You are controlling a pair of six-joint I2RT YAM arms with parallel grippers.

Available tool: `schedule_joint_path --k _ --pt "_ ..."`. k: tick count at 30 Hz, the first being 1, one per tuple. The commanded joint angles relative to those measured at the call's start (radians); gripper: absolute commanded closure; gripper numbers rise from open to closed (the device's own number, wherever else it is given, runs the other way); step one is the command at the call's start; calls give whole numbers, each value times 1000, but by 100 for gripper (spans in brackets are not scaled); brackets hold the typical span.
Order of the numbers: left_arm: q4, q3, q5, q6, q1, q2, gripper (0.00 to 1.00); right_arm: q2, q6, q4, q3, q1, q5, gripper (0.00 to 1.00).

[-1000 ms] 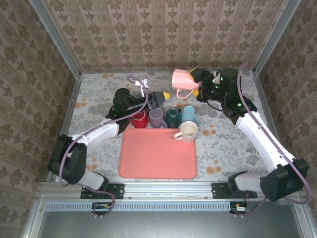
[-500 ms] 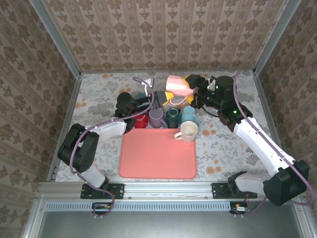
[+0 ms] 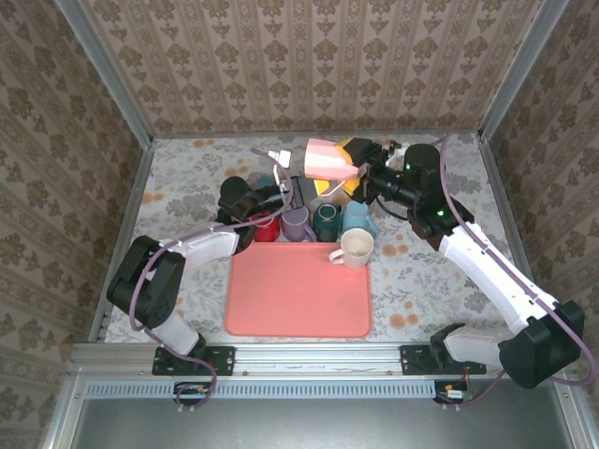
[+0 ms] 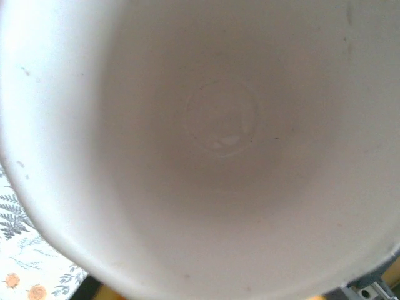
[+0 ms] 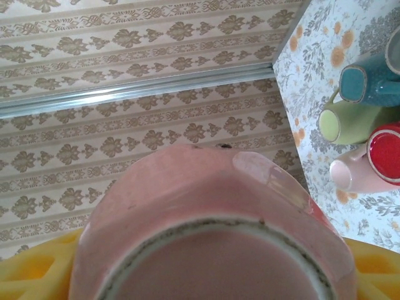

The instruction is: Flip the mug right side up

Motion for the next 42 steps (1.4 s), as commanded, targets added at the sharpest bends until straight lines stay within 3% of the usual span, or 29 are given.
schedule_joint_path --k 1,7,8,10,13,18,21,23,25,27,32,42 --pt "67 5 25 2 -8 -49 100 -19 -31 98 0 10 -30 65" --pt "-42 -8 7 58 18 -120 100 -40 -223 -39 57 9 -23 3" --pt "-87 -13 8 87 22 -143 100 -52 -268 -86 67 9 -8 0" --pt "-206 -23 6 172 28 -204 100 -79 -347 -176 67 9 36 0" --pt "-554 -15 -36 404 27 -335 100 -136 -477 -288 36 4 122 0" --pt "-1346 148 -303 890 -45 -487 100 -227 -725 -459 -27 -37 300 0" --pt "-1568 183 -420 999 -74 -515 100 -290 -868 -499 -75 -38 413 0" --pt "-1647 173 -484 1034 -98 -534 100 -304 -930 -561 -62 -43 450 0" --pt "-1711 162 -551 1057 -134 -540 100 -284 -1040 -640 -13 -53 370 0" --pt "-1759 143 -621 1069 -190 -534 100 -275 -1081 -692 8 -53 377 0" --pt "-1792 93 -760 1060 -312 -485 100 -380 -1132 -603 -108 -51 401 0" --pt "-1732 26 -859 1018 -381 -407 100 -486 -1222 -666 -173 -31 412 1"
